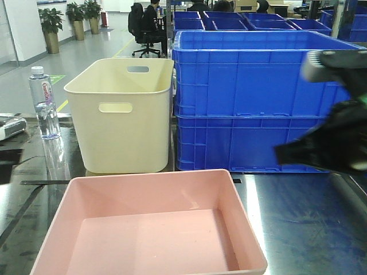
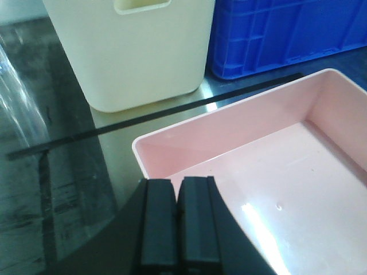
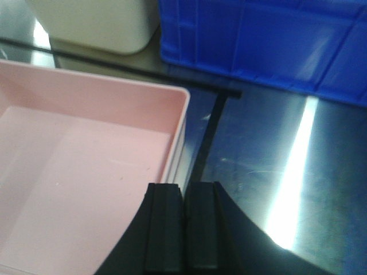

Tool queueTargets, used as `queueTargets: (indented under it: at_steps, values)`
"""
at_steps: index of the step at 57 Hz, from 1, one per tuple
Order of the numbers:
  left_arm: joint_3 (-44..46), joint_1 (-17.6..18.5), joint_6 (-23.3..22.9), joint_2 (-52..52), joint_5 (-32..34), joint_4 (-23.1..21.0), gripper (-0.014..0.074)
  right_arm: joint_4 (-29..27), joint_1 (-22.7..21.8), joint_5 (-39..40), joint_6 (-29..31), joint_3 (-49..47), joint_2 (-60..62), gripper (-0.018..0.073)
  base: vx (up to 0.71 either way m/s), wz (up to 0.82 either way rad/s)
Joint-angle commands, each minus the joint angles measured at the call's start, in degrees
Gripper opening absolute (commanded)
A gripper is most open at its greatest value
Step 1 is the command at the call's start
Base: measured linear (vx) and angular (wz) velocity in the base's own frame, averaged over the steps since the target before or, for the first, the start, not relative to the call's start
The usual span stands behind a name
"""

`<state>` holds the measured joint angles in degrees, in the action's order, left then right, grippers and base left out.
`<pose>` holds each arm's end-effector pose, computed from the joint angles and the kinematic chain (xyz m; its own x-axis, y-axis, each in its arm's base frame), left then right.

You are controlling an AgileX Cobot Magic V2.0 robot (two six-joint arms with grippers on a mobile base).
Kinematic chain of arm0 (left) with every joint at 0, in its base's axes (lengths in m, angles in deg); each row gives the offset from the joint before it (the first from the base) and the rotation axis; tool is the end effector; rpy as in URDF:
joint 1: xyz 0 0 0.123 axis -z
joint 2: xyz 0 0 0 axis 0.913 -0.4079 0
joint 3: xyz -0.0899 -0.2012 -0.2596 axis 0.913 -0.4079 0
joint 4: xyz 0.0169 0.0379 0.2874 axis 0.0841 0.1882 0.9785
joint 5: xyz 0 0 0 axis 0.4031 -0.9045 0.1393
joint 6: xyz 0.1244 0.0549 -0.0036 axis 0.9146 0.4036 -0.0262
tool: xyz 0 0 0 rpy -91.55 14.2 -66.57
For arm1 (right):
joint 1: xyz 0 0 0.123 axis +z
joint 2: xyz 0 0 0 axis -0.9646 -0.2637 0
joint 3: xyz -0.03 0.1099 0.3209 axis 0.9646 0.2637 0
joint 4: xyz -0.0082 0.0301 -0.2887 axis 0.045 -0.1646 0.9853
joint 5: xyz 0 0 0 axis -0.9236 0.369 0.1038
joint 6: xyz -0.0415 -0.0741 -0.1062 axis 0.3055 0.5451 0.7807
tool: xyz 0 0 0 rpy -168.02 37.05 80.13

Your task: Grab pink bin and stack on right shelf

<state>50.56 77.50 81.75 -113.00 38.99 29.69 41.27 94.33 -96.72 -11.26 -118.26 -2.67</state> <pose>0.2315 -0.0687 0.4618 -0.4214 0.1674 -0.8913 0.3669 0.9303 0.0013 0.2722 0.0898 0.4679 -0.5523 -0.1407 -0.8217 -0.2669 0.9636 0.0144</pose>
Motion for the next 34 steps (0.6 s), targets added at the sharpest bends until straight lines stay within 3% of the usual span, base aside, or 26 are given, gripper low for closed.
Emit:
queueTargets:
  at_steps: [1, 7, 19, 26, 34]
  values:
    - [-4.2, 0.0, 1.5, 6.6, 5.2, -1.0, -0.0009, 2.4, -0.3, 11.9, 0.8, 7.5, 9.6, -0.0013, 0.0, 0.0]
    - [-15.1, 0.0, 1.6, 15.7, 10.5, -1.2, -0.0009, 4.7, -0.3, 23.5, 0.8, 22.9, 21.0, -0.0013, 0.0, 0.0]
    - [-36.3, 0.0, 2.5, 30.9, 24.7, -7.1, -0.0008, 6.8, -0.3, 46.4, 0.5, 49.7, 39.4, -0.0011, 0.0, 0.0]
    - [-41.4, 0.0, 2.6, 33.4, 31.2, -7.0, -0.0008, 6.4, -0.3, 53.0, 0.4, 54.5, 40.7, -0.0011, 0.0, 0.0]
    - [-41.5, 0.0, 2.4, 33.1, 32.0, -7.0, -0.0008, 6.4, -0.3, 54.1, 0.4, 55.2, 40.6, -0.0011, 0.0, 0.0]
